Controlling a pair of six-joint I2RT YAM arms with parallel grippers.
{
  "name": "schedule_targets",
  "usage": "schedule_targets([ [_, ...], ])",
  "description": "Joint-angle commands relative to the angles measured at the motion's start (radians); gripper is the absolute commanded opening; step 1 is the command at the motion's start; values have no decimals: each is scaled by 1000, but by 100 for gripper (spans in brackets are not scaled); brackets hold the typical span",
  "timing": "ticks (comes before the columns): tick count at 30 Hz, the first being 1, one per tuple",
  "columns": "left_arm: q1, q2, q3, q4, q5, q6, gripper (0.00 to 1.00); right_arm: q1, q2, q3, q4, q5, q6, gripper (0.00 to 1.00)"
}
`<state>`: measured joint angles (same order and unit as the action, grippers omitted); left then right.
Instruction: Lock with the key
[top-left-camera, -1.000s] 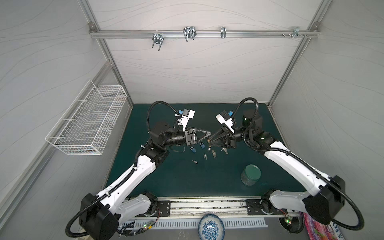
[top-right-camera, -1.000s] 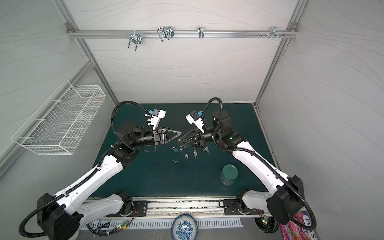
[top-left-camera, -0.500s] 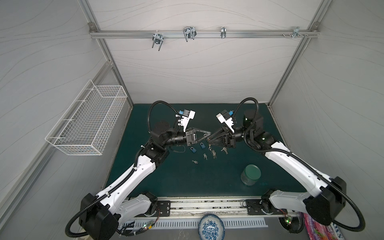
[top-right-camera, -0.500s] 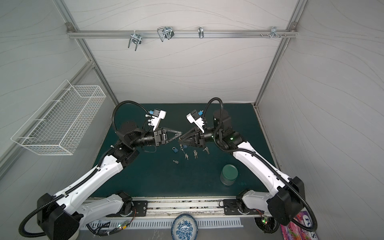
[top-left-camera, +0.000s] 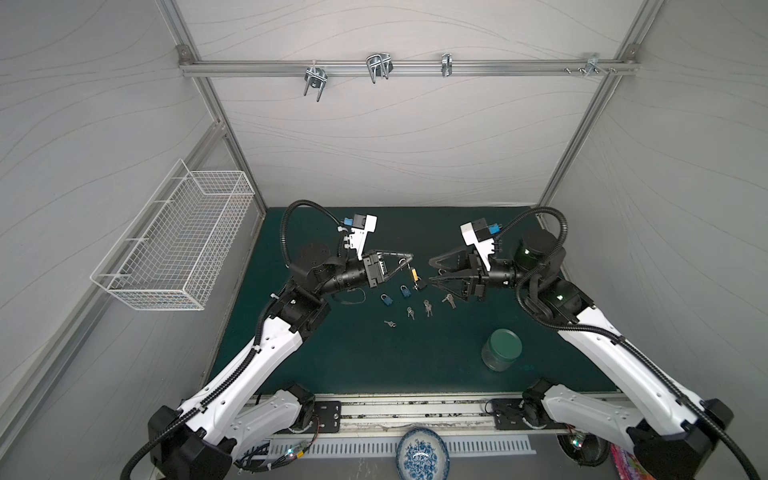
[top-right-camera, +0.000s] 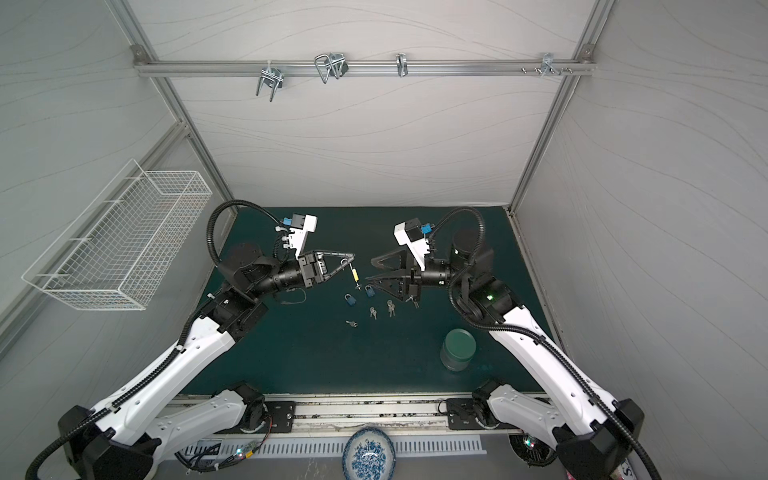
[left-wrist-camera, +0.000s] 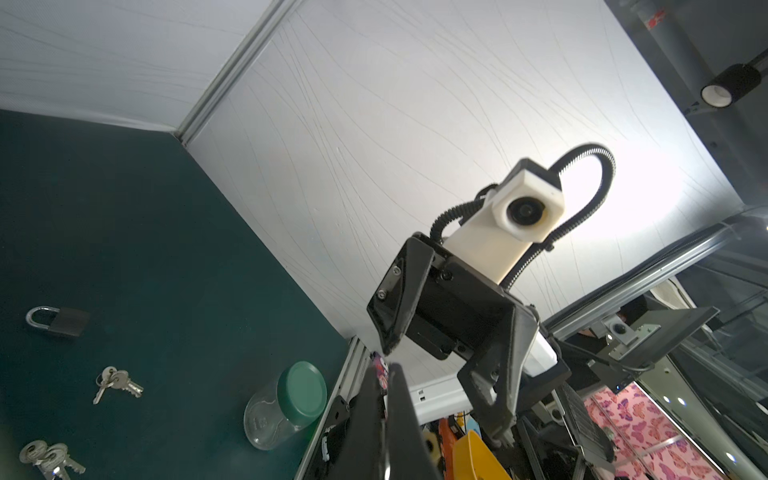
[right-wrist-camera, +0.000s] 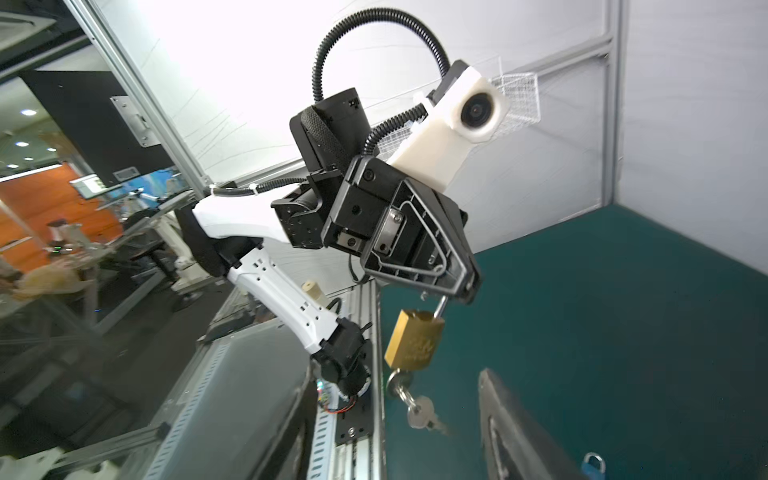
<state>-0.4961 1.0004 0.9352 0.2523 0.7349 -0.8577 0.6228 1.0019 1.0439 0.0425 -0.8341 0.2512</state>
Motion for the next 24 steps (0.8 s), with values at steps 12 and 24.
schedule_targets([
  [12,14,31,108,310,122,-155,0,89,55,14,267,115,299,56],
  [24,8,36,125,306,155,-145,0,99,59,15,397,89,354,50],
])
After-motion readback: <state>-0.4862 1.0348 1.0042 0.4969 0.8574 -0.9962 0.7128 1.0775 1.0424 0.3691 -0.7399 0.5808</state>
